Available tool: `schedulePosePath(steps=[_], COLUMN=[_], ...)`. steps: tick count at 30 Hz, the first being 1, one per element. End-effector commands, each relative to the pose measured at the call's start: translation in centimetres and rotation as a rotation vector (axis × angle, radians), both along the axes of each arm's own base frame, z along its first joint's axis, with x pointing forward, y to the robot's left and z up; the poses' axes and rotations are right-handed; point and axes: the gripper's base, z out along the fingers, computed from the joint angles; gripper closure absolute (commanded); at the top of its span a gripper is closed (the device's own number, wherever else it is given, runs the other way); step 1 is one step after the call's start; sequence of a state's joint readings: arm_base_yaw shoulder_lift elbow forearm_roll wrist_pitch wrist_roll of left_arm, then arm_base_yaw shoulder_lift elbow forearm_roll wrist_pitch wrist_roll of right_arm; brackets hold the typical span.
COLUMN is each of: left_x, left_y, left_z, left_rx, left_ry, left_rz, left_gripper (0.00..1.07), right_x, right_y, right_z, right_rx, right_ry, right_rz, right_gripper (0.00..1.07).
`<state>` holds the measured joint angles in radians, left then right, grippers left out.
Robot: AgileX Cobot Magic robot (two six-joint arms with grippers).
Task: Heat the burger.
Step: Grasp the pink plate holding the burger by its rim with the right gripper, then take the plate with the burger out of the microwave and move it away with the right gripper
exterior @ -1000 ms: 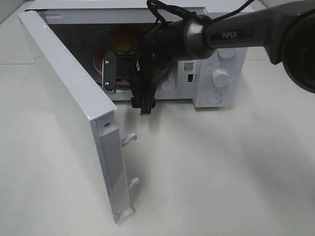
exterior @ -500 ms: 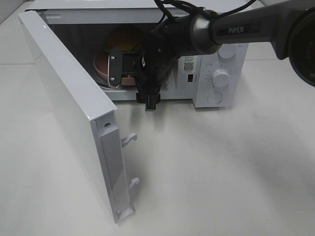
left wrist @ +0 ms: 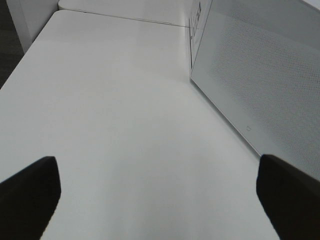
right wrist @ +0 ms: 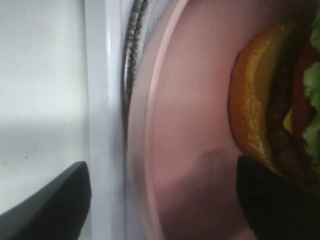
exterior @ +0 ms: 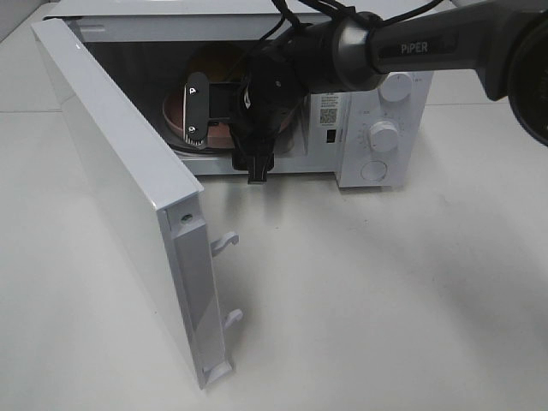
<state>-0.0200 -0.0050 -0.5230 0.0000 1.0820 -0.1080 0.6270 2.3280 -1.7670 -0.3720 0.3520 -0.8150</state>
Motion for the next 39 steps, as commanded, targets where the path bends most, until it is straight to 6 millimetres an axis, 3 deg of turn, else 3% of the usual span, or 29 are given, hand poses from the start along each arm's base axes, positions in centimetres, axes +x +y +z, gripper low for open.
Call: schedulePosePath(steps=[1,10,22,24,25,27,28,29,30,31,32,34,39], left_x=[0.0,0.0,0.0,0.0,0.0,0.0,0.0,0.0,0.0,0.0,0.0,0.0,0.0], left_y=[0.0,0.0,0.0,0.1,0.1,0.1,0.1,0.2,0.2,0.2,0.2,0.2,0.3], left_z=[0.0,0.0,0.0,0.0,0.0,0.0,0.0,0.0,0.0,0.0,0.0,0.0,0.0], left_rx=[-0.001,-0.001,0.003,0.008,0.008,0.014,0.014,0.017,0.017,0.02,0.022,0.024,0.026], left_ry=[-0.014,-0.014,-0.014,-0.014,-0.014,-0.014,-0.014,-0.014,-0.014,-0.014,-0.014,-0.014,-0.014], left_rz=[0.004,0.004,0.007,0.011,0.011,0.015,0.015,0.017,0.017,0.019,0.02,0.022,0.023], left_gripper=[0.06,0.06,0.06,0.06,0.06,0.06,0.06,0.06,0.06,0.06,0.06,0.06,0.06], right_x=[0.3,0.5,0.6,0.6,0.6,0.6,0.6,0.6,0.6,0.5,0.5,0.2,-0.2], right_y=[-0.1,0.1,0.2,0.1,0.1,0.1,0.1,0.1,0.1,0.2,0.2,0.4,0.8], right_z=[0.2,-1.2,-1.0,-1.0,-1.0,-1.0,-1.0,-1.1,-1.1,-1.1,-1.1,-1.2,-1.3], right_rx=[0.005,-0.005,-0.011,-0.014,-0.014,-0.013,-0.013,-0.004,-0.004,0.01,0.016,0.012,-0.006], right_ry=[-0.025,-0.007,-0.004,-0.001,-0.001,0.003,0.003,0.01,0.01,0.02,0.027,0.037,0.054], right_rz=[0.009,0.009,0.001,-0.001,-0.001,-0.003,-0.003,-0.009,-0.009,-0.018,-0.023,-0.023,-0.017], right_gripper=[0.29,0.29,0.37,0.5,0.5,0.66,0.66,0.79,0.79,0.94,1.01,1.07,1.07])
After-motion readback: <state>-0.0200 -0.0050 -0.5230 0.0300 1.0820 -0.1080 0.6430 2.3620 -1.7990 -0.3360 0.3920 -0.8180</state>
